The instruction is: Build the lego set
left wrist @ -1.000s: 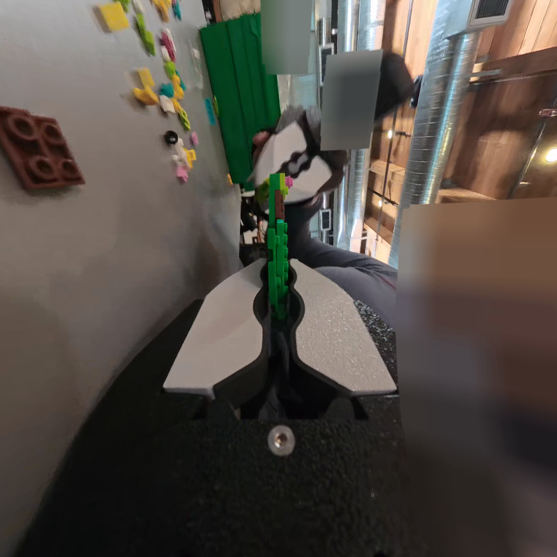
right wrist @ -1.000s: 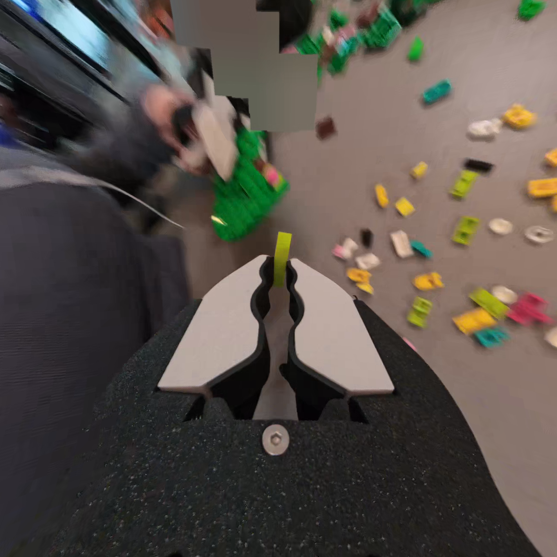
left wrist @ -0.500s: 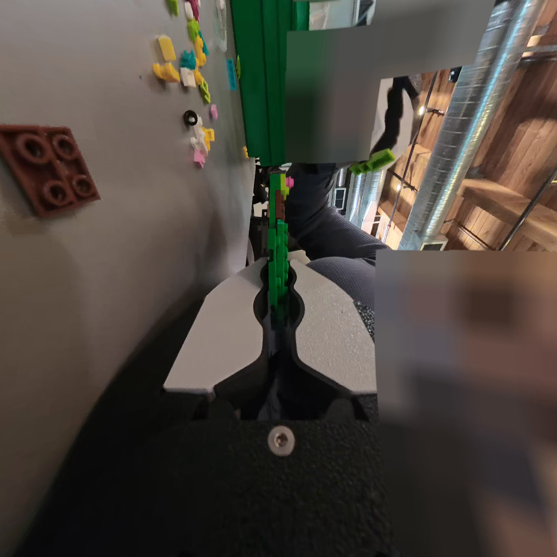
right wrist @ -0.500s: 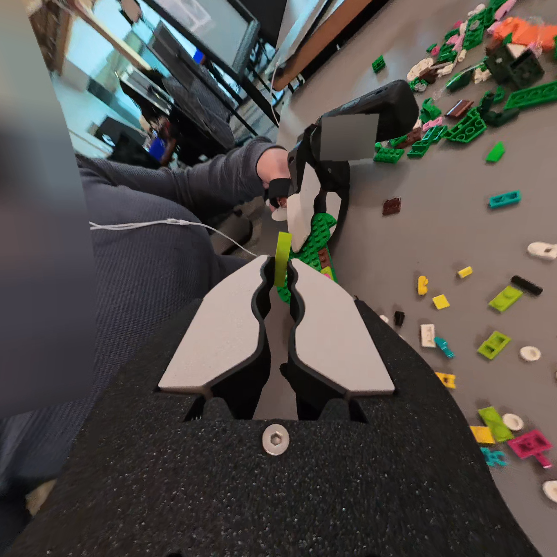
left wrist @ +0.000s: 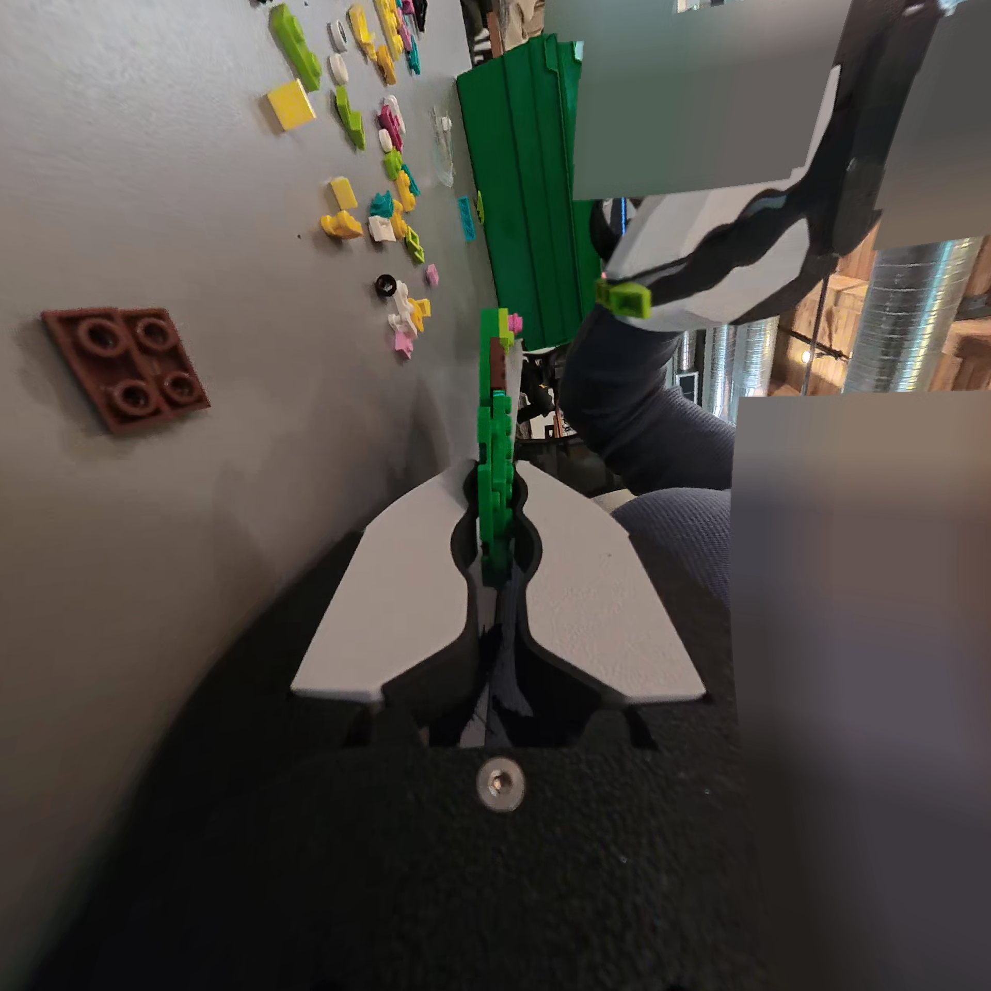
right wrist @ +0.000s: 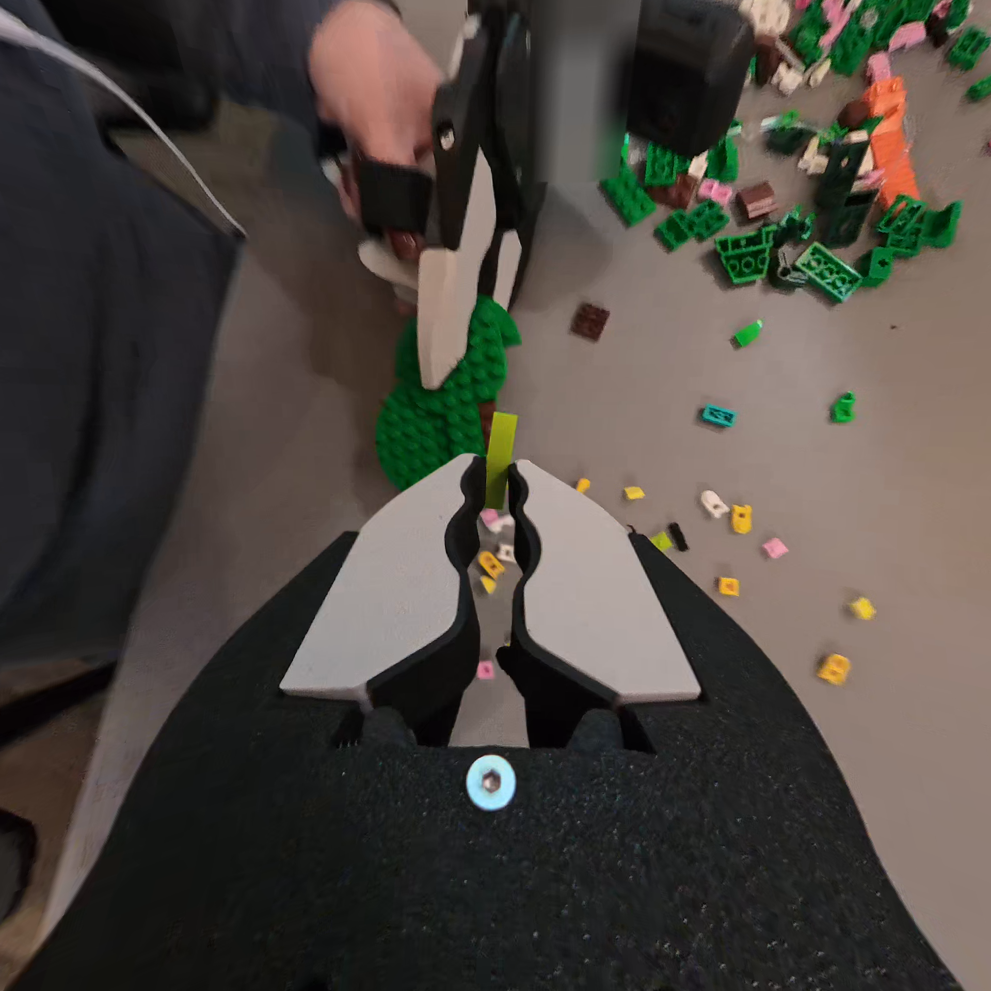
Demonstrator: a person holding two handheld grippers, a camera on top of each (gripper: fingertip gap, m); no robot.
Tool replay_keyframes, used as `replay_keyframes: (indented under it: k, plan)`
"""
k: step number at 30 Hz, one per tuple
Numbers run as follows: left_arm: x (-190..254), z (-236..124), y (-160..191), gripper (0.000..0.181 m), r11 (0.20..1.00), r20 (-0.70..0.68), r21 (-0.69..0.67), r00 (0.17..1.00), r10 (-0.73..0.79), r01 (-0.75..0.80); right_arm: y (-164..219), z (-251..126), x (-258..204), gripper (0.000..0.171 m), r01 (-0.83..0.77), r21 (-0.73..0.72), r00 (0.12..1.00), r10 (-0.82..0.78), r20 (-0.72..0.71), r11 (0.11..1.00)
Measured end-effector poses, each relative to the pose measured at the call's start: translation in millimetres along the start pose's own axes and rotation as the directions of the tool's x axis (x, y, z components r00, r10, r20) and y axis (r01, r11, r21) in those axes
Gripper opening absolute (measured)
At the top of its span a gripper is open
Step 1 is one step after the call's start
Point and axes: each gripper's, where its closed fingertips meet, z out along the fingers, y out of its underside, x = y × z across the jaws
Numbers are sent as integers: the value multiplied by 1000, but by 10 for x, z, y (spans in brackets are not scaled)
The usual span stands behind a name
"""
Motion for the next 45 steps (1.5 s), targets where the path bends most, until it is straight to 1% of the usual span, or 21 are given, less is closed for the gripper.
replay_keyframes:
  k: [2,5,8,12,17,22,29,40,45]
  plan:
    - [-10,11,-3,9,1000,12,10,1000,8,-8,88,50,30,7,83,-104,995,-87,-42,991]
    - [-16,33,-9,9,1000,22,25,1000,8,-9,168,124,26,7,175,-225,981,-190,-48,959]
    - [-17,49,-4,9,1000,27,27,1000,10,-11,204,194,22,7,233,-307,967,-253,-26,923]
    - [-14,51,-7,9,1000,25,30,1000,10,-10,243,250,25,7,280,-392,954,-298,17,876]
    - [11,41,-9,9,1000,-1,31,1000,4,-4,192,284,-5,7,349,-413,932,-357,61,841]
    - [10,44,-5,9,1000,1,27,1000,7,-7,196,310,-10,7,358,-456,929,-361,84,815]
    - [27,37,-9,9,1000,-17,29,1000,1,0,178,302,-5,7,332,-451,939,-335,77,828]
    - [38,35,-7,9,1000,-28,28,1000,-2,3,184,309,-16,8,327,-459,940,-334,68,826]
    - [41,35,-5,9,1000,-32,27,999,-3,4,189,311,-12,12,320,-458,942,-331,58,829]
